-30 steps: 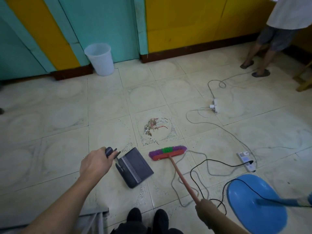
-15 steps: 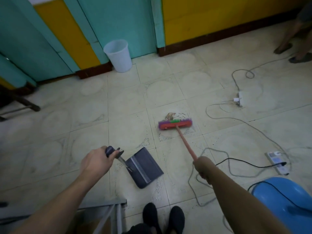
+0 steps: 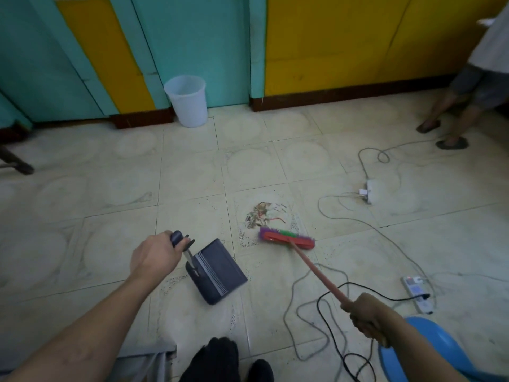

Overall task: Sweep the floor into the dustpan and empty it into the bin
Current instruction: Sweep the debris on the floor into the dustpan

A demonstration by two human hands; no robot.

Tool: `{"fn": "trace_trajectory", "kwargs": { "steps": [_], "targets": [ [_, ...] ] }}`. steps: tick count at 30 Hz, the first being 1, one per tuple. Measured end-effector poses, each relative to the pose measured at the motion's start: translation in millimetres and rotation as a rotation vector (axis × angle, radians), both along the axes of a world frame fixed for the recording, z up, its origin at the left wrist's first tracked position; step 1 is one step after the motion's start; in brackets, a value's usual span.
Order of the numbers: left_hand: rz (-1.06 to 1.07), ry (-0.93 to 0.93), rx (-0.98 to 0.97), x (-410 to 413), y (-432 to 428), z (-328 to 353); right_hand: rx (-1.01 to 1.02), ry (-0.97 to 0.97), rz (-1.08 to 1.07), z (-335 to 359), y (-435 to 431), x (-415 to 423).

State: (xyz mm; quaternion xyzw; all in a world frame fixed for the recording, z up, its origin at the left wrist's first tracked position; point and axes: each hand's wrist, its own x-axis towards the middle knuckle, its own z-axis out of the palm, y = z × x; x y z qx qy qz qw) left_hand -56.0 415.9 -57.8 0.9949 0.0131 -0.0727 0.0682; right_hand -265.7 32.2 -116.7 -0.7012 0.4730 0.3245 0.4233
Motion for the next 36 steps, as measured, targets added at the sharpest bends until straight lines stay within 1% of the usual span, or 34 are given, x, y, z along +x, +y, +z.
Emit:
{"fn": "trace_trajectory", "kwargs": {
  "steps": [5,8,15,16,18,19,22,25,31,36],
  "targets": [
    [0.01,0.007,-0.028,36,-7,0,-0.011,-0.053,-0.129,17,-12,34],
    [0.012,0.016,-0.05,64,-13,-3,-0.031,-0.073,-0.16,22,-18,70],
    [0.016,0.042,-0.095,159,-35,-18,-0.089,-0.061,-0.157,25,-29,206],
    [-0.003,0.05,-0.1,161,-40,-18,-0.092,-0.077,-0.17,28,-27,213],
    [-0.01,0.067,-0.107,200,-46,-28,-0.091,-0.067,-0.176,16,-32,265],
    [-0.026,0.066,-0.099,203,-49,-27,-0.089,-0.078,-0.192,15,-31,273],
    [-0.025,0.09,-0.092,247,-56,-35,-0.057,-0.075,-0.25,-9,-28,323],
    [-0.008,0.131,-0.102,283,-60,-40,-0.021,-0.031,-0.229,-32,-21,360],
    [0.002,0.167,-0.108,302,-65,-50,0.067,0.056,-0.123,-57,4,399],
    [0.011,0.186,-0.082,304,-59,-50,0.093,0.146,-0.127,-75,19,398]
  ]
}}
